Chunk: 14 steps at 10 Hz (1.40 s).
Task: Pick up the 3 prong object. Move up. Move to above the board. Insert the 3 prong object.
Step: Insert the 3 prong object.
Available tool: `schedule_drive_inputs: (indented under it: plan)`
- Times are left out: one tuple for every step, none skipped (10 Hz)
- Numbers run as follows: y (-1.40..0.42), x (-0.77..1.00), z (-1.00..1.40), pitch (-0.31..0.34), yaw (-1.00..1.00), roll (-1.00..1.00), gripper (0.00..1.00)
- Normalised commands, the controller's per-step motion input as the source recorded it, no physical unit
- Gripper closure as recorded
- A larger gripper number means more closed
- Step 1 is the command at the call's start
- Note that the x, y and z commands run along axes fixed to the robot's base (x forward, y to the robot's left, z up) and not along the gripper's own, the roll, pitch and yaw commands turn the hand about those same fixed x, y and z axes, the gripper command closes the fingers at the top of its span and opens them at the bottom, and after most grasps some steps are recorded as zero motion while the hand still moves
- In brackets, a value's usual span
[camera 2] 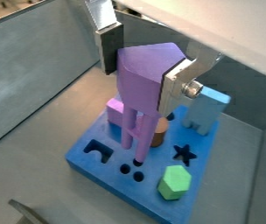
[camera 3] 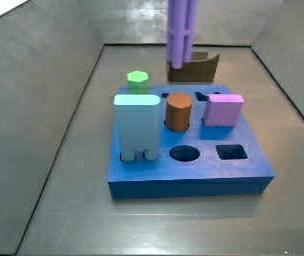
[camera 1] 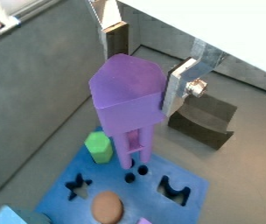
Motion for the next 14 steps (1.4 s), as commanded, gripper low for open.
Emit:
schedule_drive_inputs:
  plan:
    - [0.11, 0.31, -0.27, -0.019, 0.32, 0.0, 1.0]
    - [0.12, 0.27, -0.22, 0.0, 0.34, 0.04, 1.0]
    - [0.1, 0.0, -0.22, 0.0, 0.33, 0.13, 1.0]
    - [0.15, 0.0, -0.28, 0.0, 0.37, 0.15, 1.0]
    - [0.11, -0.01, -0.24, -0.026, 0.33, 0.07, 1.0]
    - [0.0, 0.0, -0.13, 0.0, 0.0, 0.0, 1.0]
    - [-0.07, 0.04, -0.48, 0.0, 0.16, 0.06, 1.0]
    - [0.0, 0.0, -0.04, -0.001, 0.01, 0.0, 1.0]
    - [0.0, 0.0, -0.02, 0.0, 0.0, 0.0, 1.0]
    - [-0.01, 0.0, -0.43, 0.0, 0.03, 0.1, 1.0]
    - [-0.01, 0.0, -0.37, -0.001, 0.06, 0.08, 1.0]
    - [-0.07, -0.06, -0.42, 0.0, 0.0, 0.11, 1.0]
    - [-0.11, -0.07, -0.25, 0.0, 0.0, 0.08, 1.0]
    - [-0.16, -0.09, -0.19, 0.0, 0.0, 0.08, 1.0]
